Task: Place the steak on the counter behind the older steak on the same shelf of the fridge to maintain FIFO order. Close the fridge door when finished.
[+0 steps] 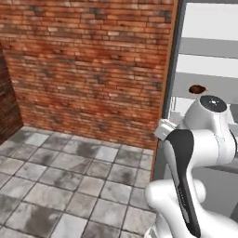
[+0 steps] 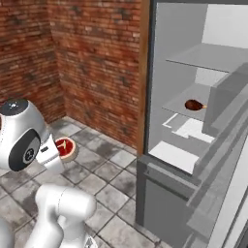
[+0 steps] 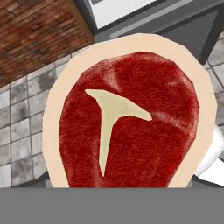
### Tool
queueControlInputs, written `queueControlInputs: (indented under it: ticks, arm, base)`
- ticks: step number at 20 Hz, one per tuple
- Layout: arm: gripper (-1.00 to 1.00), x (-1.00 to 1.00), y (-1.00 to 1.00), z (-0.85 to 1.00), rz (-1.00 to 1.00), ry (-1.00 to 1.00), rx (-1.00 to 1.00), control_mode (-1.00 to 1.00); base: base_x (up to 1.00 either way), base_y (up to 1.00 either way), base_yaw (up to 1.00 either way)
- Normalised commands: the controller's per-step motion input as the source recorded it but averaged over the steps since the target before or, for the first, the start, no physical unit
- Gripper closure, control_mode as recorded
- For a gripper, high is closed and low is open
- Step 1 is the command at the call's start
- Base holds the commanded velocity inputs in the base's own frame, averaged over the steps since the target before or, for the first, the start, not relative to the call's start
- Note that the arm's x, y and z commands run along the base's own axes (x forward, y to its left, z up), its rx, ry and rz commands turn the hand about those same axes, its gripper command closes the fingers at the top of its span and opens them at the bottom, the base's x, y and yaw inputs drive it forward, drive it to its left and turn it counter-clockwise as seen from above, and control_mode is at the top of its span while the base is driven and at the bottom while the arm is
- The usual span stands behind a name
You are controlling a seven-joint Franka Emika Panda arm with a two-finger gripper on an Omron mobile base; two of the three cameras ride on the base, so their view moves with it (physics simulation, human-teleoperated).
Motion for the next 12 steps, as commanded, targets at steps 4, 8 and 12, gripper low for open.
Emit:
queueControlInputs:
  ticks: [4, 8, 12]
  arm:
    - [1.00, 0.00, 0.00, 0.00, 0.00, 0.00, 0.00, 1.00]
    - [1.00, 0.00, 0.00, 0.00, 0.00, 0.00, 0.00, 1.00]
    - [1.00, 0.00, 0.00, 0.00, 0.00, 0.00, 0.00, 1.00]
  base:
    - [0.99, -0.21, -0.41]
    - [0.80, -0.39, -0.39]
    - [0.38, -0.13, -0.49]
